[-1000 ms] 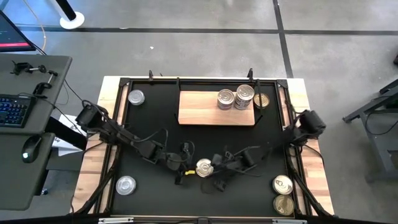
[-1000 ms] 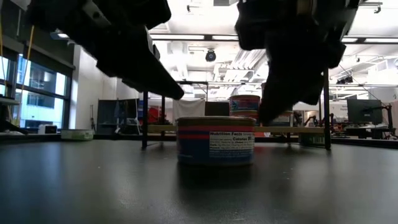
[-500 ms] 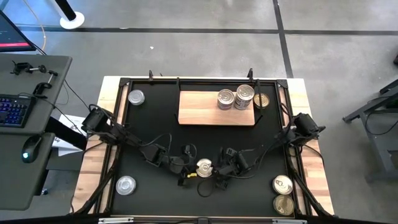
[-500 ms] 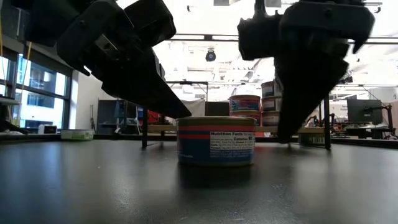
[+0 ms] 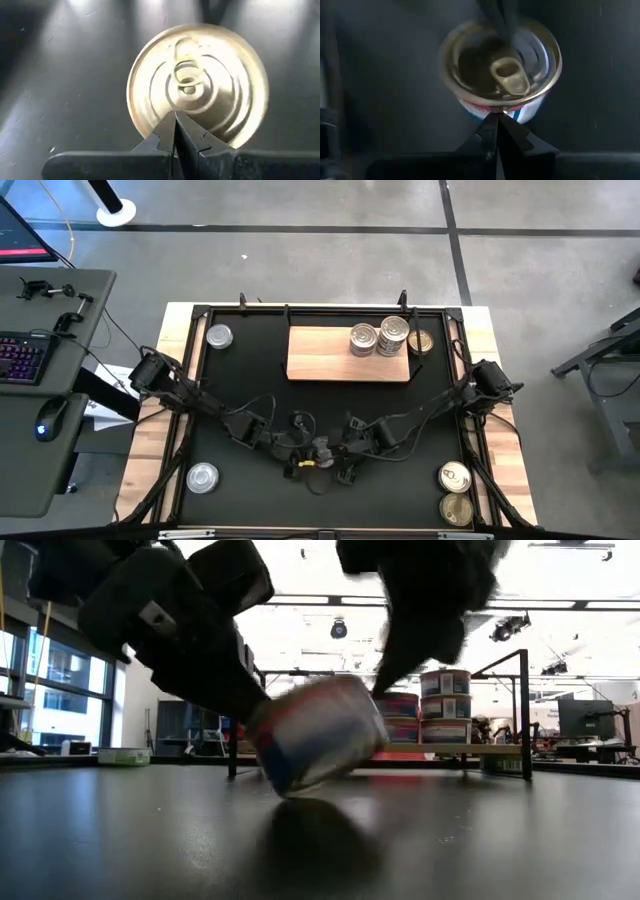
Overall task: Stack canned seafood by type on shelf
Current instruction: Stack the blue-pink tuna can on top of the other blue-pink tuna can on the shelf
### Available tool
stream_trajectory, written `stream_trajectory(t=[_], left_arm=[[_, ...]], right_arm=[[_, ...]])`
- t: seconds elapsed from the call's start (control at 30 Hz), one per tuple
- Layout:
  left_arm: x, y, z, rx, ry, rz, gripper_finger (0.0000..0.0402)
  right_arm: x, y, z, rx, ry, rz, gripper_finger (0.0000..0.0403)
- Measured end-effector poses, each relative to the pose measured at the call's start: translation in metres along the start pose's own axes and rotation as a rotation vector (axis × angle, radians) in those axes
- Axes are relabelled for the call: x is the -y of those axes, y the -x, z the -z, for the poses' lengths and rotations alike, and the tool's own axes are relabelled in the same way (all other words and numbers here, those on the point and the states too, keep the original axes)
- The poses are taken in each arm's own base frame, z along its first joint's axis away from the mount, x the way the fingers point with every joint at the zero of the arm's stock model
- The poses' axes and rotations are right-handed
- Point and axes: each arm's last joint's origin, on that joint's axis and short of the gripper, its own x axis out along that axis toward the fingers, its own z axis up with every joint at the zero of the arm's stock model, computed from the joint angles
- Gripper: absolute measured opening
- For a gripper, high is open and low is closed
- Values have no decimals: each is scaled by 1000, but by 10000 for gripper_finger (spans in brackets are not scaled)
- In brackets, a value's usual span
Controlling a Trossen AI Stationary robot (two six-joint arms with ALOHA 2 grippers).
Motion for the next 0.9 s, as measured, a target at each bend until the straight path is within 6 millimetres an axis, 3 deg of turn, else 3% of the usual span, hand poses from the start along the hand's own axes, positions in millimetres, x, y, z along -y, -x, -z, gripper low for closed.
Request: stream_trajectory(t=[0.13,0.23,0.33,0.47,0.57,0.7,0.8,0.9], left_arm=[[-4,2,12,-104,-37,-20,0],[-3,9,1,-66,-16,-13,0],[-7,15,8,-158,-47,-30,0],[-14,41,2,-181,-17,-69,0],[-22,65,18,-184,29,-140,0],[-27,100,30,-39,249,-159,0],[-28,118,44,8,343,-159,0],[-24,130,45,82,401,-152,0]], right_arm=[[-5,11,-15,61,30,-2,0],[-8,17,-23,70,81,-15,0],[-11,28,-32,56,139,-8,0],[-14,43,-46,70,241,-7,0],[-14,50,-58,75,301,-77,7],[-6,48,-67,42,419,-171,59],[-1,42,-69,22,532,-219,128],[-1,33,-68,18,632,-213,205]])
